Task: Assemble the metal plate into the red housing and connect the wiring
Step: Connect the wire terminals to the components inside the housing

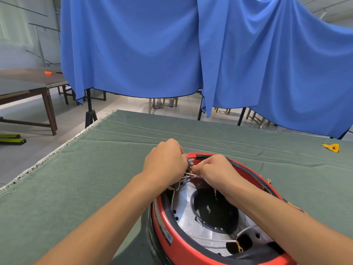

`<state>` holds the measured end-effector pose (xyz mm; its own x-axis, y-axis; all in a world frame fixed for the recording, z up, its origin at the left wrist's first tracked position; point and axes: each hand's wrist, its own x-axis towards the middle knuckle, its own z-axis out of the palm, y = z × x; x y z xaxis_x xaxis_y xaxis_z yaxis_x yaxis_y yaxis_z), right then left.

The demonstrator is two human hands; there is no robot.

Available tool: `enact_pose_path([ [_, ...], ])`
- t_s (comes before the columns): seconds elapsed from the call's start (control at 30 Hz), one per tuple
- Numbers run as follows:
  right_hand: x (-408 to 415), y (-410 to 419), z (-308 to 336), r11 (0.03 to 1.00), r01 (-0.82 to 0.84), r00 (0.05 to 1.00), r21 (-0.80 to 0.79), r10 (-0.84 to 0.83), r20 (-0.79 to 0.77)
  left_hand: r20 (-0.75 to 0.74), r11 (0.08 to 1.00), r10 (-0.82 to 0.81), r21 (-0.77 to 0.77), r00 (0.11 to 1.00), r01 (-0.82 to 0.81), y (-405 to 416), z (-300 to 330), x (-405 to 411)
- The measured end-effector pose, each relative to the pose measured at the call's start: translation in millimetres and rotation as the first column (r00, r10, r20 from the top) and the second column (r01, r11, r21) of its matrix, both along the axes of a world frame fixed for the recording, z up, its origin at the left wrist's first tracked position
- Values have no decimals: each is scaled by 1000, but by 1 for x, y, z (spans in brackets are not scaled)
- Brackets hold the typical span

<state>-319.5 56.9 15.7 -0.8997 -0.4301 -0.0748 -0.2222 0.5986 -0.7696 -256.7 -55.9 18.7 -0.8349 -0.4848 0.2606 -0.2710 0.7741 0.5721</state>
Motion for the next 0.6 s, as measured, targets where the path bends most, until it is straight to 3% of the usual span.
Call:
enact_pose_path([
  [0.37, -5, 2, 4, 994, -108, 994, 14, 108, -8, 76, 983, 30, -181, 997, -15, 5, -5, -1],
  [0.5, -2, 7, 9, 990, -117, 989, 81, 124, -80, 76, 975, -26, -219, 997, 42, 1, -5, -1],
  [0.6, -4, 15, 13, 997, -81, 993, 18, 82, -87, 90, 966, -80, -237, 993, 99, -1, -3, -2],
])
